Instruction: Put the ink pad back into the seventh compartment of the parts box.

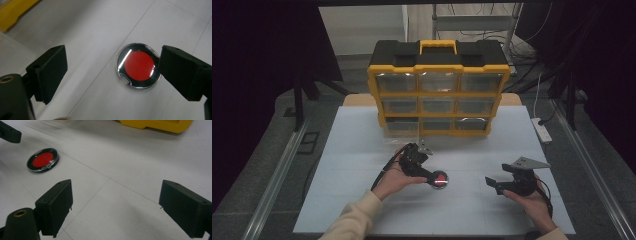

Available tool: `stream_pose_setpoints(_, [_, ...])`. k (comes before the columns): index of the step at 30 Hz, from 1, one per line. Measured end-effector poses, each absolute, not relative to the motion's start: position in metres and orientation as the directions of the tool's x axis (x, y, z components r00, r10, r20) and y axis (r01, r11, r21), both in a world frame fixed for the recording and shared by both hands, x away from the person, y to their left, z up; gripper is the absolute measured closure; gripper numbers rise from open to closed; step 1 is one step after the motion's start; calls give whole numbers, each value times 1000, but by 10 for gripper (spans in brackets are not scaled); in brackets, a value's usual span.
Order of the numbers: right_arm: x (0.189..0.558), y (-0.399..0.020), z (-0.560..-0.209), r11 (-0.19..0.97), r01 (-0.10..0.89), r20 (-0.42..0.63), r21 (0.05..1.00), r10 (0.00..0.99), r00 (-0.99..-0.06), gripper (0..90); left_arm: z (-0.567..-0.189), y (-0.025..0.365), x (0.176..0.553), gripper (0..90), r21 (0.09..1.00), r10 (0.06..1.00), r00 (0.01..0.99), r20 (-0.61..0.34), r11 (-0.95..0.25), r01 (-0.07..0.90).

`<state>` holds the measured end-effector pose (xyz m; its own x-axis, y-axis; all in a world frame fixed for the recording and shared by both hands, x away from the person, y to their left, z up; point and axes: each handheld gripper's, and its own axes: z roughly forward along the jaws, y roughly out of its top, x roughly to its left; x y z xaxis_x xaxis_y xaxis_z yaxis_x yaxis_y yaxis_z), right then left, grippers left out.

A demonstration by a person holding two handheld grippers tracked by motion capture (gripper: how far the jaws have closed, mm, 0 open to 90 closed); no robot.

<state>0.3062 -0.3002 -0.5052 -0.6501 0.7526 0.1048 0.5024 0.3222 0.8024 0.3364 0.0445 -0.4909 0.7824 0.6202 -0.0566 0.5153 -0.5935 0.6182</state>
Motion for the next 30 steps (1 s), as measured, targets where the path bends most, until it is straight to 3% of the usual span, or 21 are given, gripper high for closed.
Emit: stream_pose_setpoints(30, [307,-301,-506,324,509,109,798,753,-649,123,-513,10,335,75,511,546,835,-74,-698,502])
